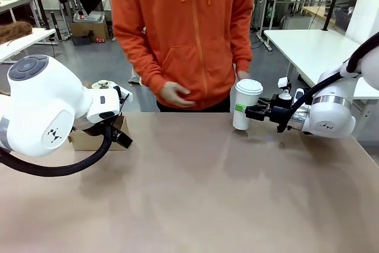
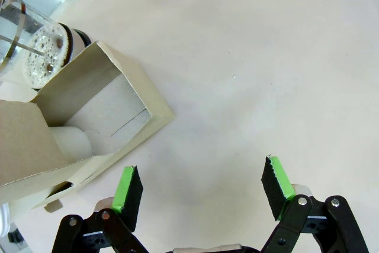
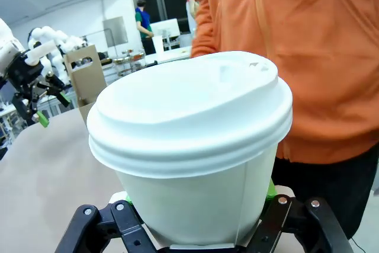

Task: Pour a drink into a cup and package it in a carrier.
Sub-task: When a person places the Paper Cup Lid on the 600 ml Paper Cup , lift the 600 ml Paper Cup, then position the Cup Carrier in the center of the table.

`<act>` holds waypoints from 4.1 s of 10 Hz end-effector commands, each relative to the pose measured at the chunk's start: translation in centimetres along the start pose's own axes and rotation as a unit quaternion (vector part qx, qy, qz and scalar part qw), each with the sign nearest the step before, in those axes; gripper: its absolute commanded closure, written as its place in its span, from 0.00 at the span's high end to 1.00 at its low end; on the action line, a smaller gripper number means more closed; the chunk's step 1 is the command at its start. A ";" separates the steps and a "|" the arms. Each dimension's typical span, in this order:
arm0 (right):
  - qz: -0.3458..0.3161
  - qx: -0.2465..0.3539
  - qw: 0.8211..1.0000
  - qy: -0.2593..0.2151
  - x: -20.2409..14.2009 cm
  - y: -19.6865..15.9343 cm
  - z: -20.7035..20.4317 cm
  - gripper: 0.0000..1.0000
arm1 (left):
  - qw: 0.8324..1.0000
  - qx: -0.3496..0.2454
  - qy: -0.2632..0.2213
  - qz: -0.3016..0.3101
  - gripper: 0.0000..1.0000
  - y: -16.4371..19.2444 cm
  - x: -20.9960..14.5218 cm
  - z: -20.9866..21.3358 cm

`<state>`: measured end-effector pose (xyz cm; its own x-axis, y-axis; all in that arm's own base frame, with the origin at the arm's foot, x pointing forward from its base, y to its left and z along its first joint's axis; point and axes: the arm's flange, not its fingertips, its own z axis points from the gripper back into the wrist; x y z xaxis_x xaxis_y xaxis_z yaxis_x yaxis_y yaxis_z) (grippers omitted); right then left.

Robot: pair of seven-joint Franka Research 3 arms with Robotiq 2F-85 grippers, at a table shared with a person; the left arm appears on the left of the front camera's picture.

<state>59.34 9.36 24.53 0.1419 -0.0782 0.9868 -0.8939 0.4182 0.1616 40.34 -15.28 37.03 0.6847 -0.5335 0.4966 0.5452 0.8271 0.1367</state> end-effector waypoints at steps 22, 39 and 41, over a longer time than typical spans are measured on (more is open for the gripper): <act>0.061 0.056 0.996 0.028 20.3 16.1 2.4 0.81 | 1.000 -0.001 -0.001 0.000 1.00 0.0 0.0 0.0; 0.061 0.056 0.996 0.028 20.3 16.1 2.4 0.81 | 0.967 0.078 0.114 0.213 1.00 12.3 12.8 10.5; 0.061 0.056 0.996 0.028 20.3 16.1 2.4 0.81 | 0.962 0.075 0.120 0.236 1.00 14.0 12.5 8.6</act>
<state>46.87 12.28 46.87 0.0613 0.0241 0.9978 -0.9440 0.3262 0.0501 52.03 -8.59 52.13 0.9376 -0.1371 0.3195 0.1195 0.9901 0.0739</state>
